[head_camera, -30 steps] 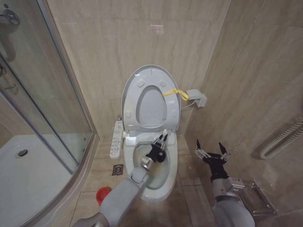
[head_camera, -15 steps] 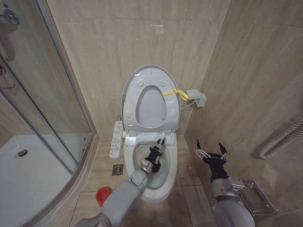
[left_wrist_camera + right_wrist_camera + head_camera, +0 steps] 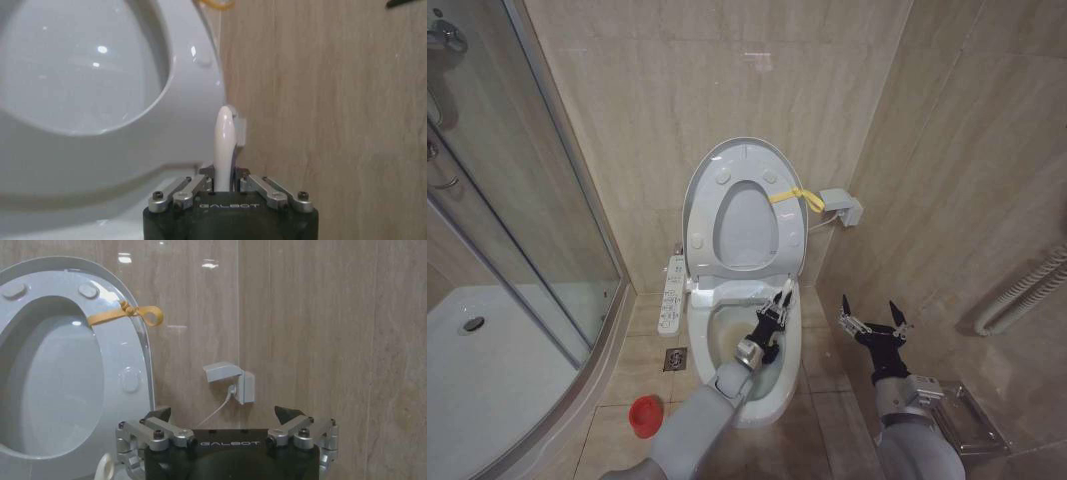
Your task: Open the toilet lid, clean the toilet bowl with a toilet brush, close the toilet lid, and flush.
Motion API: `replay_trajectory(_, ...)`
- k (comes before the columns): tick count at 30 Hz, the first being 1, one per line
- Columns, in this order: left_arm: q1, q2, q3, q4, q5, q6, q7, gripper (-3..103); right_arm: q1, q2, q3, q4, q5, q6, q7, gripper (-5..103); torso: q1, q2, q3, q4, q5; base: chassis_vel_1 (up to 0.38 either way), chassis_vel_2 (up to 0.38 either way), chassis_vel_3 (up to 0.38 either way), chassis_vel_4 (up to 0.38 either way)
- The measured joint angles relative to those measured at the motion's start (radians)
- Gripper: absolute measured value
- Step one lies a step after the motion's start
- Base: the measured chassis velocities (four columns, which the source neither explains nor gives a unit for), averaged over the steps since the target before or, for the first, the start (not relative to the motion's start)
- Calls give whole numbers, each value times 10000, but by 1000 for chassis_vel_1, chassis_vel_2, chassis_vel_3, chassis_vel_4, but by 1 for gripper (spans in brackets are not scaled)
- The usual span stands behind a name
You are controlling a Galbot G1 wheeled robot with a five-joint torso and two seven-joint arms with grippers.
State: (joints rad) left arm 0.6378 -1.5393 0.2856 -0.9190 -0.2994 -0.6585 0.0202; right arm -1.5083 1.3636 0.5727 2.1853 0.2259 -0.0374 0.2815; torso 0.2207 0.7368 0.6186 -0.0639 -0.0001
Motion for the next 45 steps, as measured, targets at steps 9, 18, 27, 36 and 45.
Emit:
replay_trajectory(9,-108,829,-611,-131,251,95,-114,19,0,0,0,0,0,0,0,100,1,0,0,-1,-1,0,0,0,0)
replay_trajectory(18,970,1895,-696,-1608,394,168,-332,19,0,0,0,0,0,0,-1,100,0,0,0,1,-2,0,0,0,0)
replay_trajectory(27,1661,2802,-1025,-2342,275,156,-365,19,0,0,0,0,0,0,0,100,0,0,0,-2,-2,0,0,0,0)
replay_trajectory(36,2007,3344,-988,-2563,325,149,-170,19,0,-1,0,0,0,0,0,100,0,0,0,0,0,0,0,0,0)
replay_trajectory(45,1651,2900,-1013,-2195,407,56,-147,19,0,0,0,0,0,0,0,100,0,-1,0,1,2,0,0,0,0)
